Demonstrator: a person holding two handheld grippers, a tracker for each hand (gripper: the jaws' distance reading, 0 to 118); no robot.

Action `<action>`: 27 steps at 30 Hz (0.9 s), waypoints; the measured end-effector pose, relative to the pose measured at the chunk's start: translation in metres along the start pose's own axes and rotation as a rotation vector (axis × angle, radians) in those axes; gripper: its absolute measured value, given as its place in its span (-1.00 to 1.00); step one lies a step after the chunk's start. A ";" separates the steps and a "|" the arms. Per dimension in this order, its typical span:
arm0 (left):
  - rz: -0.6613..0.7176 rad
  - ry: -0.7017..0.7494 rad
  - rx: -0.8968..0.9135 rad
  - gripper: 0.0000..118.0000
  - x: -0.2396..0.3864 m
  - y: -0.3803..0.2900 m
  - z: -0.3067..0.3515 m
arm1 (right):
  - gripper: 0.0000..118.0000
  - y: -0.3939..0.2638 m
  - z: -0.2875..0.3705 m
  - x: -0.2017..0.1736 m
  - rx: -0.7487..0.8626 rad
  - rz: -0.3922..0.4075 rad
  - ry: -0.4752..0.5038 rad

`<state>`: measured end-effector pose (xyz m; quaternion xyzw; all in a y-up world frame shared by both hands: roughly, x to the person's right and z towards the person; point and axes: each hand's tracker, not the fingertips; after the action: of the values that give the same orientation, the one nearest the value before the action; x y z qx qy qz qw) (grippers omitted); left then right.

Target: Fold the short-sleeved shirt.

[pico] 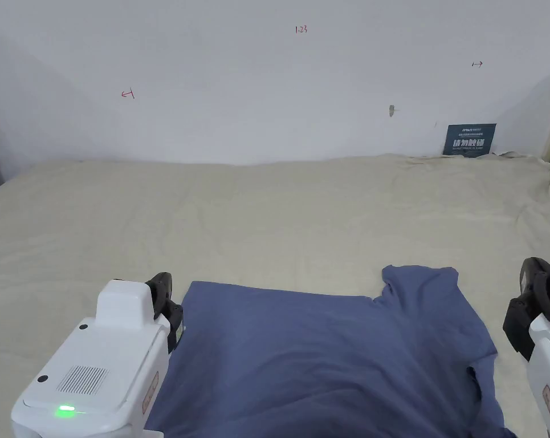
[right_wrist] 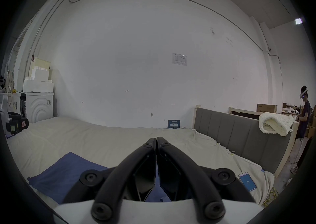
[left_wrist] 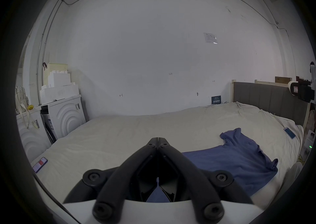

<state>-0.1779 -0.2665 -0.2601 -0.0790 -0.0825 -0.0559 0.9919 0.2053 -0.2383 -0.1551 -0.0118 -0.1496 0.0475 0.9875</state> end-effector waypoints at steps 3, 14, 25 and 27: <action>0.017 -0.002 -0.015 -1.00 -0.002 0.003 -0.010 | -1.00 -0.001 -0.006 -0.001 -0.005 0.004 0.003; 0.070 -0.083 -0.218 -1.00 -0.022 0.015 -0.131 | -1.00 -0.006 -0.059 -0.010 -0.038 0.015 0.025; 0.127 -0.145 -0.539 -1.00 -0.042 -0.026 -0.315 | -1.00 -0.026 -0.126 -0.022 -0.101 0.053 0.036; 0.063 -0.144 -0.603 -1.00 -0.042 -0.039 -0.341 | -1.00 -0.032 -0.138 -0.021 -0.120 0.052 0.035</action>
<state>-0.1707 -0.3576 -0.5939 -0.3758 -0.1299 -0.0414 0.9166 0.2289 -0.2735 -0.2917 -0.0758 -0.1344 0.0639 0.9860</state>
